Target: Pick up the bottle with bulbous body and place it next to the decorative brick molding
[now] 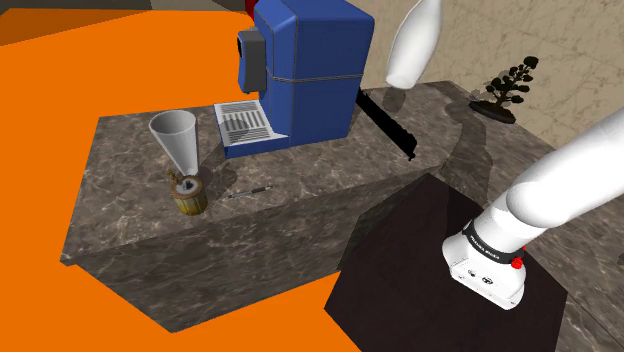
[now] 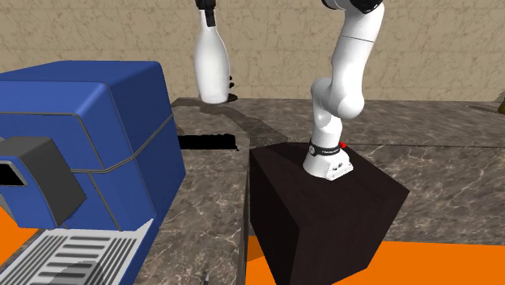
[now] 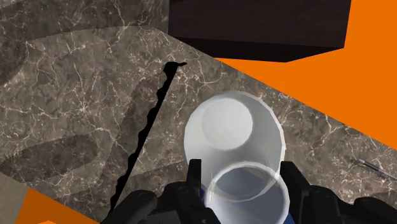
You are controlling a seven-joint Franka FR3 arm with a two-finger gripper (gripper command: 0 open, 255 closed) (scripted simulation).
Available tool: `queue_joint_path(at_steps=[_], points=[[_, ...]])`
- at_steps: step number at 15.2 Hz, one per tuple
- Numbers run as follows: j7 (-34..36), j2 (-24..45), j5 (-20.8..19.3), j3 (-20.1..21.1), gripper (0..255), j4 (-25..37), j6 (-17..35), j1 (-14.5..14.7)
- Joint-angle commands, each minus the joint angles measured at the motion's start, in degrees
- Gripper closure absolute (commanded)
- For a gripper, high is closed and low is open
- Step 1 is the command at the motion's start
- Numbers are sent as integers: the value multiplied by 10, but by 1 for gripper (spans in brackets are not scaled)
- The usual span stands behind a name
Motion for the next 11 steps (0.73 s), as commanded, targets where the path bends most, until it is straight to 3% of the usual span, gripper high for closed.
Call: queue_joint_path(at_steps=[1,11], points=[[0,-12,0,-1,255,-30,19,0],[3,-51,2,-2,255,-153,103,0]])
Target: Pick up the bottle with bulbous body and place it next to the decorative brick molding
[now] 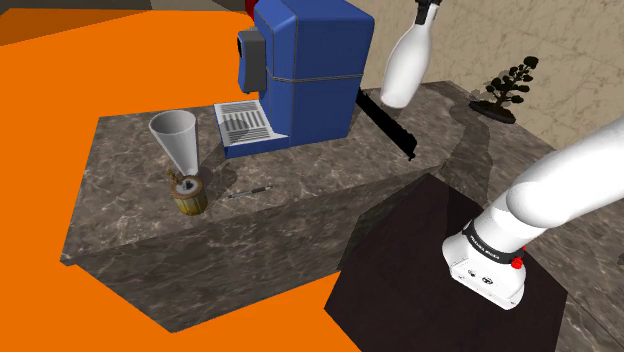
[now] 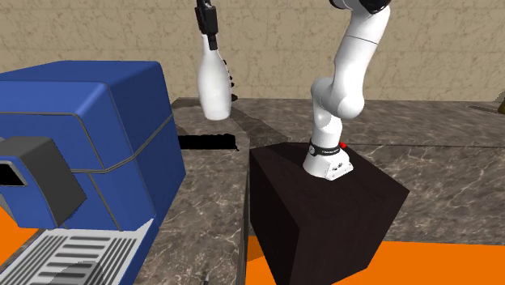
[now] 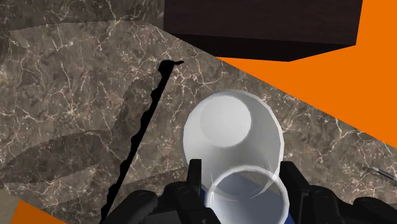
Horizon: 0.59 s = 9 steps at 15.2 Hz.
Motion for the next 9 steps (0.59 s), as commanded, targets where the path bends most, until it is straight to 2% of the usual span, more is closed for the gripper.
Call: queue_joint_path(at_steps=[1,9], points=[[0,-7,0,-1,255,-23,17,0],[2,-26,1,-1,255,-105,80,0]])
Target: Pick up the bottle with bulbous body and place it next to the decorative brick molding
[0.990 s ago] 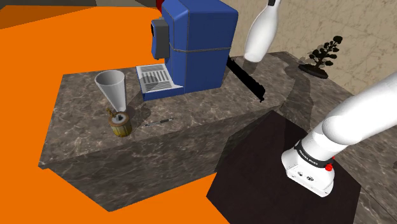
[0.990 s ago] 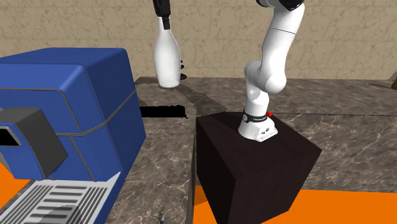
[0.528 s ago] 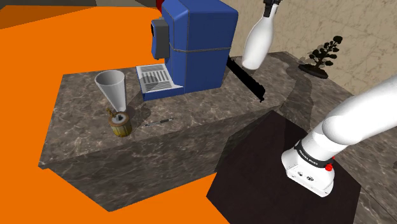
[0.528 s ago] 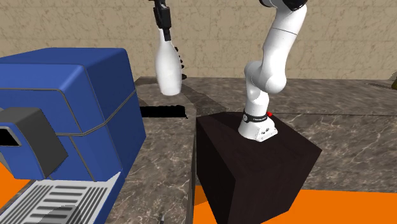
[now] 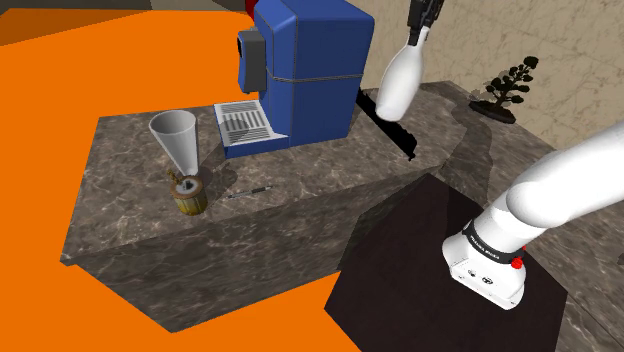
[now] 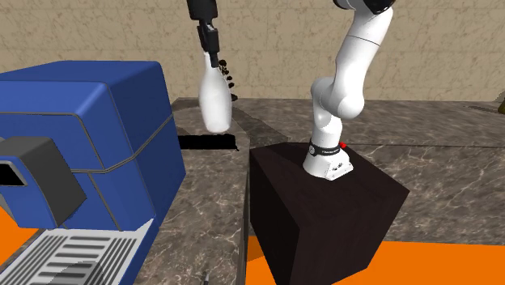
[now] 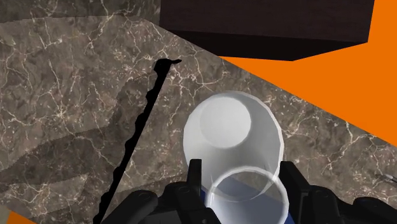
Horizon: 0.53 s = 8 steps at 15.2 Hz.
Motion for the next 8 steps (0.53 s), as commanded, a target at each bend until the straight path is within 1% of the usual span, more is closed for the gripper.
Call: queue_joint_path(at_steps=[1,8], points=[[1,-4,0,0,255,-20,16,0],[3,-13,0,0,255,-83,70,0]])
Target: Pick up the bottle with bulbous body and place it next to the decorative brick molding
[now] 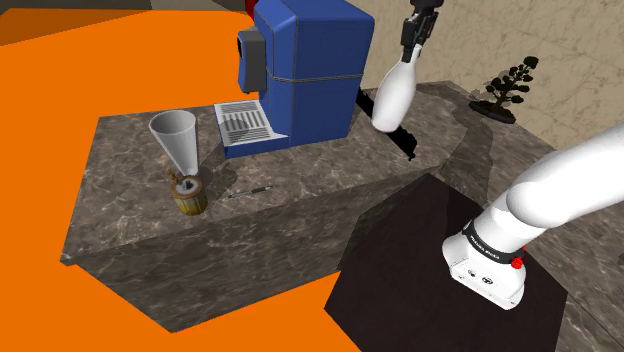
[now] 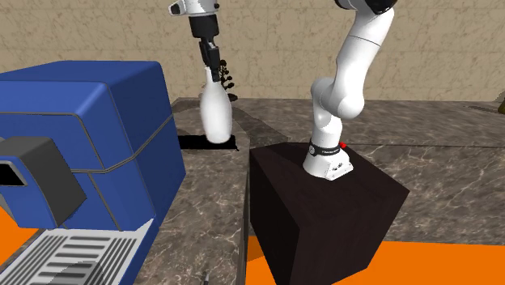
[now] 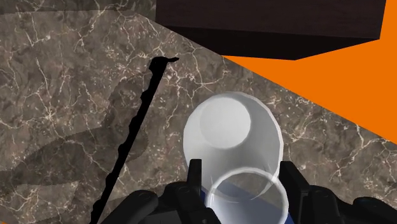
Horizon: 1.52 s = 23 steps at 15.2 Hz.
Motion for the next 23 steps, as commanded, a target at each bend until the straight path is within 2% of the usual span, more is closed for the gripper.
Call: queue_joint_path(at_steps=[1,23], points=[[1,-3,0,0,255,-19,16,0],[8,12,-2,0,255,-175,187,0]])
